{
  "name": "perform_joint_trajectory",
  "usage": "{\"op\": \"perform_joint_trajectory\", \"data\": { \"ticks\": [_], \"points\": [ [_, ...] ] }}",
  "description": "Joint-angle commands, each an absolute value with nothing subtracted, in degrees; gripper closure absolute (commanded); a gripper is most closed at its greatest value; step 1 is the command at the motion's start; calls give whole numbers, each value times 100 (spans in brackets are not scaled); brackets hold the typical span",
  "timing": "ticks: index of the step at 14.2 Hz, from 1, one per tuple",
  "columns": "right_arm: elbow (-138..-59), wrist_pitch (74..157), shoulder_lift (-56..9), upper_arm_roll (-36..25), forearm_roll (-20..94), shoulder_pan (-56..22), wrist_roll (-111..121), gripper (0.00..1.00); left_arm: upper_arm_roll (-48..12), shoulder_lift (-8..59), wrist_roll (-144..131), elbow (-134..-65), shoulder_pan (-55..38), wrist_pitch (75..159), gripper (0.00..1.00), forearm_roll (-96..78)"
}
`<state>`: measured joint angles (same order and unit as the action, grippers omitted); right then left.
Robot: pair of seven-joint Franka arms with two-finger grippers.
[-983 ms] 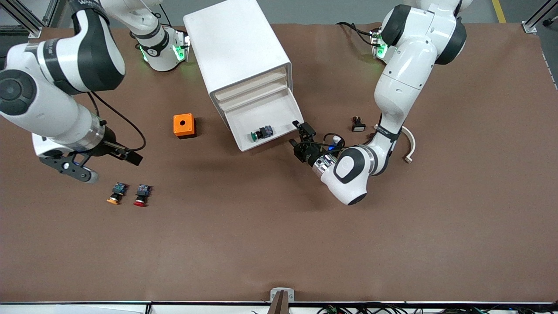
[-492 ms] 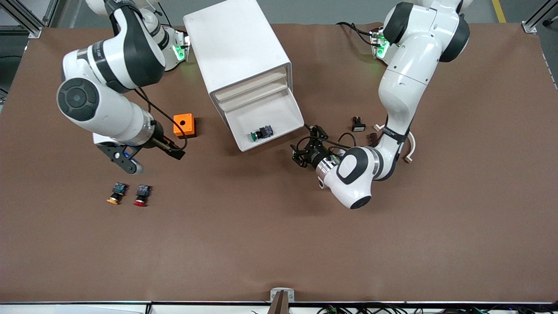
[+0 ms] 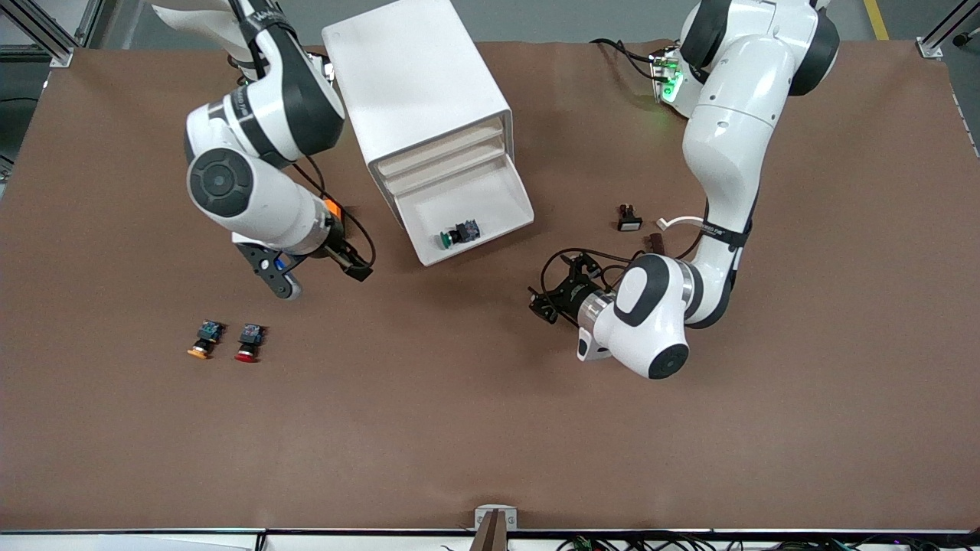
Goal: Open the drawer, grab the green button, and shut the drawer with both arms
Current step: 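Reach the right gripper into the drawer while the left gripper withdraws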
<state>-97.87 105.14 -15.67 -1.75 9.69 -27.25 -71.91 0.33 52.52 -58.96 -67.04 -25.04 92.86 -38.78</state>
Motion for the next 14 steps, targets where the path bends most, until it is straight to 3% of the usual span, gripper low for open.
{"op": "perform_joint_trajectory", "data": {
  "ticks": [1,7,14],
  "points": [
    [-9905,10608,-1661,-220,1055,-3057,-7654,0,105,4888,-5634,-6776,-2628,9824,1,-3490],
    [-10546,11590,-1714,-211,1081,-3708,-8471,0,105,4369,-5326,-6794,-2759,10528,1,-2674],
    [-11013,12875,-2047,-220,1380,-4367,-9087,0,88,4359,-5449,-6864,-3382,11170,0,-1163]
  ]
}}
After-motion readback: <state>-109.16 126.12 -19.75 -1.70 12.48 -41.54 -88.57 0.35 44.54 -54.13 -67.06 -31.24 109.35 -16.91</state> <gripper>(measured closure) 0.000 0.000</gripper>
